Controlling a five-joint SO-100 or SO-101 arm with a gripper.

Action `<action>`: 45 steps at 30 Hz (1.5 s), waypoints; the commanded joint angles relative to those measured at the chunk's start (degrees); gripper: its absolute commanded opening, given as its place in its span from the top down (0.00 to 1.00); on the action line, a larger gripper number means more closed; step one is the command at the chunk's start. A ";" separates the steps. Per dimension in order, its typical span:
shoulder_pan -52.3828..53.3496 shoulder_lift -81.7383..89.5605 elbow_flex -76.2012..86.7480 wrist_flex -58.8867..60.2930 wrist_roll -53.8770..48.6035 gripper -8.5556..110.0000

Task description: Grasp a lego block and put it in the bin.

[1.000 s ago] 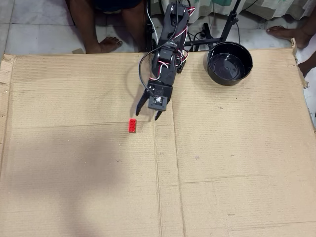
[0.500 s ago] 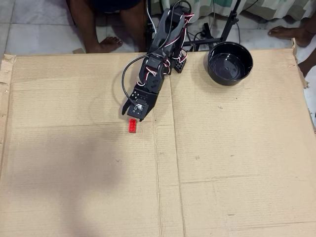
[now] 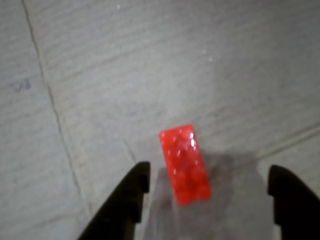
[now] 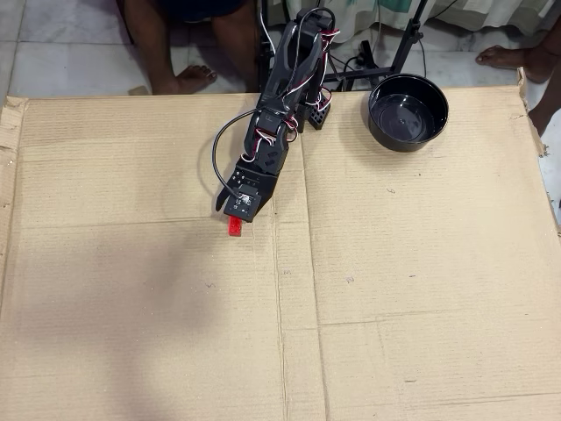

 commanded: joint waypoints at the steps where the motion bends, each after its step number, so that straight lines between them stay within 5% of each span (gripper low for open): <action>1: 0.09 -1.23 -2.55 -3.34 0.35 0.70; 45: 0.79 -5.63 2.64 -5.01 0.44 0.71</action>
